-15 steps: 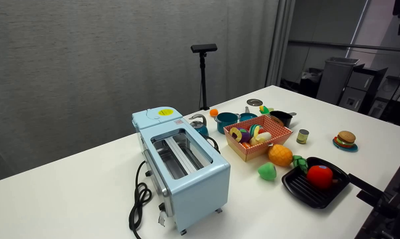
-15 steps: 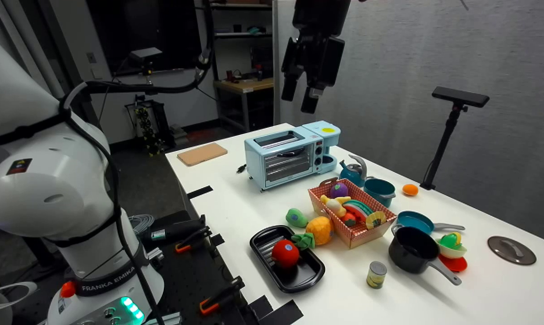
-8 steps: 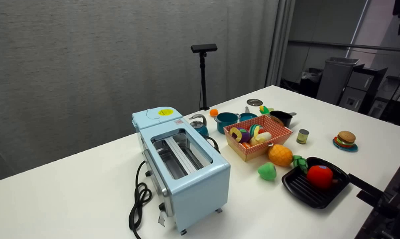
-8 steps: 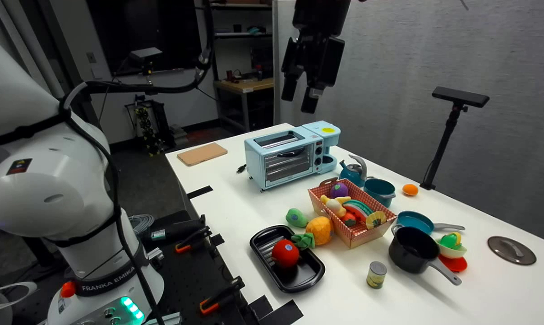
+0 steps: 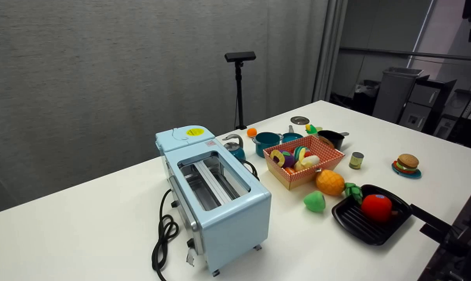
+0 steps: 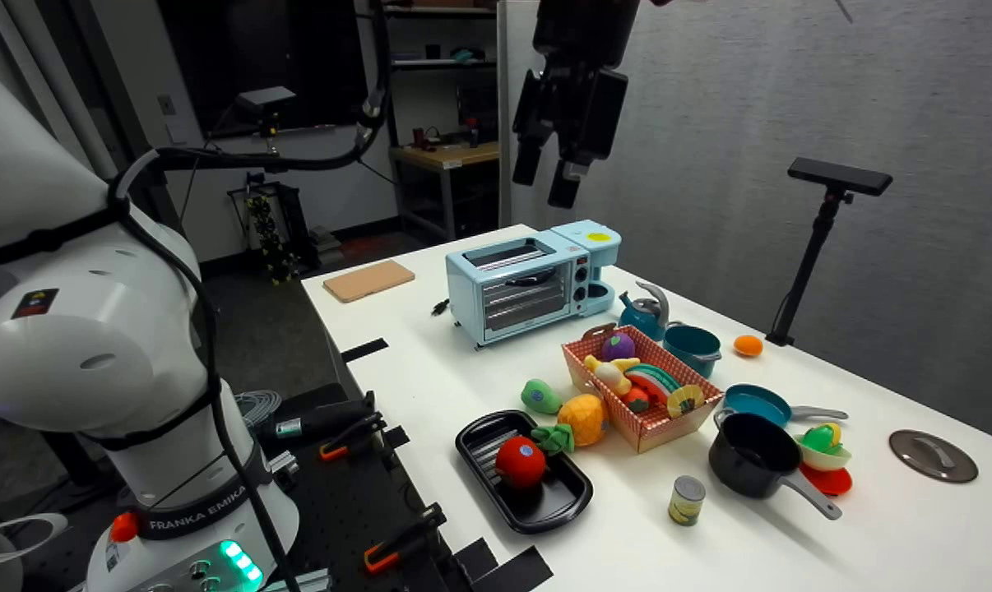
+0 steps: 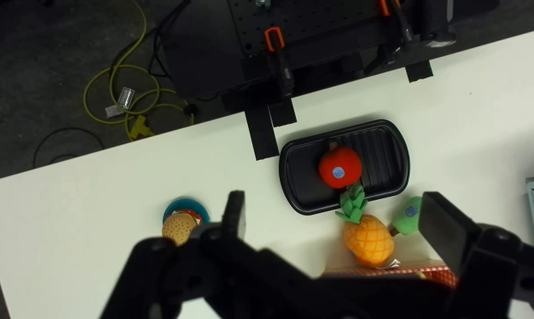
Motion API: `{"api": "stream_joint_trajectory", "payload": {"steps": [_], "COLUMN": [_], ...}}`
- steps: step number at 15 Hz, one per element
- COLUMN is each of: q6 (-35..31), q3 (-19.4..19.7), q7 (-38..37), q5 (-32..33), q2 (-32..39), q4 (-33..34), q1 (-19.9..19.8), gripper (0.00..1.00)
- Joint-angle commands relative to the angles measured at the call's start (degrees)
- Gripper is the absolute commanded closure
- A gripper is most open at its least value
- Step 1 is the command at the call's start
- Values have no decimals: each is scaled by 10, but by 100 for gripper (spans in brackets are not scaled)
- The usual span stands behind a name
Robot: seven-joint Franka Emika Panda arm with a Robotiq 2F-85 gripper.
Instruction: Move the banana plush toy from the box to the counter
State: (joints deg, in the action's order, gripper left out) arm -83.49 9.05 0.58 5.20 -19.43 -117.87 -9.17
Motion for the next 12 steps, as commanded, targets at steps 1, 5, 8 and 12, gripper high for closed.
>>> {"api": "stream_joint_trajectory", "payload": {"steps": [1, 5, 8, 12], "q6": [0, 0, -5, -18], "q3": [4, 6, 8, 8], "q7": [0, 3, 9, 23], "q5": [0, 5, 11, 27], "q2": [-2, 1, 8, 23], "q4": [-3, -2, -1, 2], "q1": [-1, -2, -2, 0], "gripper": [0, 0, 0, 0]}}
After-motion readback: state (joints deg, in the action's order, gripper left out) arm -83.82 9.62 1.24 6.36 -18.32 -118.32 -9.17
